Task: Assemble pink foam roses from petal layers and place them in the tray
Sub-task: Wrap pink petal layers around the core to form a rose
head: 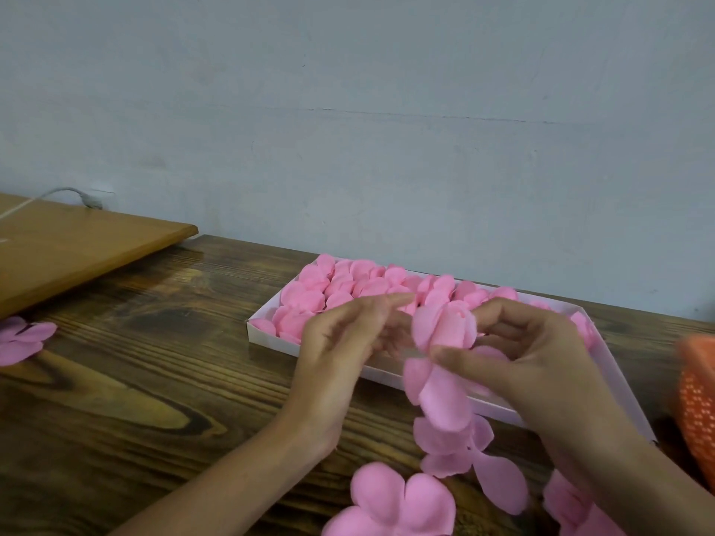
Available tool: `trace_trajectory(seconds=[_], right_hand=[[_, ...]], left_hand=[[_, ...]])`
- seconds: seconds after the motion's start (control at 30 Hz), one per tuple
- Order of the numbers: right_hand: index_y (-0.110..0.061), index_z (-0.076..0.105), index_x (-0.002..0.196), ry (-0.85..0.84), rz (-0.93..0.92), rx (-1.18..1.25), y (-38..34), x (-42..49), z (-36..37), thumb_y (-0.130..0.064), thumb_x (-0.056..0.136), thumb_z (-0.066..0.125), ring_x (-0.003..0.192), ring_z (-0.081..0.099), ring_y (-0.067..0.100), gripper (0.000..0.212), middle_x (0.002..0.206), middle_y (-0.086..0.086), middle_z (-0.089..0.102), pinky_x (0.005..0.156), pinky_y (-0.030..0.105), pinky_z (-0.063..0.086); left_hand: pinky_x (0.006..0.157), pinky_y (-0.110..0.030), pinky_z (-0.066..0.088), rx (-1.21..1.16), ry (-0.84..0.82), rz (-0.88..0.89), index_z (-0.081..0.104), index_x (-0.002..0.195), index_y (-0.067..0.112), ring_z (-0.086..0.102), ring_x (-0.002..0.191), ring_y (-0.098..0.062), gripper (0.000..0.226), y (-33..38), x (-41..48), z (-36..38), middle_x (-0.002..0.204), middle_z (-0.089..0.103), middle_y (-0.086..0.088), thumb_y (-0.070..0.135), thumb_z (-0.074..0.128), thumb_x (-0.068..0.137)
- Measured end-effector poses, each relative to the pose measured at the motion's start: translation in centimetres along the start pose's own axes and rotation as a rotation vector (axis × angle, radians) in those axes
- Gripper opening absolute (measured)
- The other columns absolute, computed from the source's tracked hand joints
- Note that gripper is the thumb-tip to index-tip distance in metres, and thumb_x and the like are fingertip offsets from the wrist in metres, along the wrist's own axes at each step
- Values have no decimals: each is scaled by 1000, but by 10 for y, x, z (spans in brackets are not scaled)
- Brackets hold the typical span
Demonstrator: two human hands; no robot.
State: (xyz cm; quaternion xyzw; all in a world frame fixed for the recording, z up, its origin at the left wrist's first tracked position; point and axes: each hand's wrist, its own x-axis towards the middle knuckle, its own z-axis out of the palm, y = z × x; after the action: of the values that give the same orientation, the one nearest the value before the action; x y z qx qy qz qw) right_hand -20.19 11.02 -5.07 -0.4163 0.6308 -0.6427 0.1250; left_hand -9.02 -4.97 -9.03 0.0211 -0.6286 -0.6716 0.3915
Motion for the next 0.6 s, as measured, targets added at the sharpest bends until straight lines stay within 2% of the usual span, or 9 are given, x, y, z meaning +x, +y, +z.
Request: trace_trajectory(seconds=[0.1, 0.17, 0.27, 0.33, 0.43, 0.53, 0.6], right_hand=[[-11, 77, 88, 42, 38, 103, -4, 3, -5, -22, 60, 90, 90, 79, 28, 33, 95, 9, 81, 75, 39, 64], [-12, 78, 90, 60, 56, 138, -4, 4, -6, -26, 61, 89, 91, 79, 29, 34, 97, 10, 80, 83, 48, 61], [-11, 77, 91, 69, 76, 166, -2, 5, -7, -24, 62, 89, 91, 78, 31, 34, 98, 13, 80, 86, 51, 59], [-9, 76, 91, 54, 73, 163, -1, 6, -9, -22, 62, 88, 92, 78, 32, 34, 99, 14, 80, 81, 47, 62], [-2, 73, 93, -9, 60, 165, -1, 6, -11, -13, 66, 87, 95, 78, 31, 32, 101, 16, 79, 75, 34, 64], [0, 72, 90, -61, 48, 167, -2, 5, -9, -7, 67, 86, 92, 78, 31, 28, 98, 18, 79, 71, 27, 61], [-4, 73, 86, -100, 39, 157, -3, 4, -7, -9, 65, 87, 90, 78, 30, 26, 95, 17, 79, 69, 25, 60]], left_hand=[[80, -23, 56, 172, -65, -98, 76, 122, 34, 72, 96, -8, 40, -1, 4, -5, 108, 79, 1, 48, 74, 85], [75, -19, 54, 217, -154, -205, 78, 118, 31, 72, 94, -6, 36, -5, 4, -4, 109, 79, 5, 43, 79, 85], [65, -21, 49, 89, -194, -272, 82, 95, 15, 62, 69, -12, 13, -10, -1, -2, 85, 76, -3, 24, 83, 85], [62, -23, 49, -38, -139, -321, 80, 85, 9, 58, 66, -16, 10, -10, -1, 0, 76, 71, -9, 18, 82, 85], [65, -28, 53, -182, -52, -365, 75, 73, 9, 63, 72, -21, 19, -8, 2, 1, 76, 67, -15, 19, 81, 88], [75, -36, 55, -168, -13, -330, 70, 64, 14, 66, 77, -26, 24, -5, 2, 3, 77, 65, -17, 18, 76, 87], [69, -33, 56, -159, 15, -305, 67, 61, 13, 67, 72, -25, 24, -3, 1, 4, 74, 64, -17, 16, 76, 83]])
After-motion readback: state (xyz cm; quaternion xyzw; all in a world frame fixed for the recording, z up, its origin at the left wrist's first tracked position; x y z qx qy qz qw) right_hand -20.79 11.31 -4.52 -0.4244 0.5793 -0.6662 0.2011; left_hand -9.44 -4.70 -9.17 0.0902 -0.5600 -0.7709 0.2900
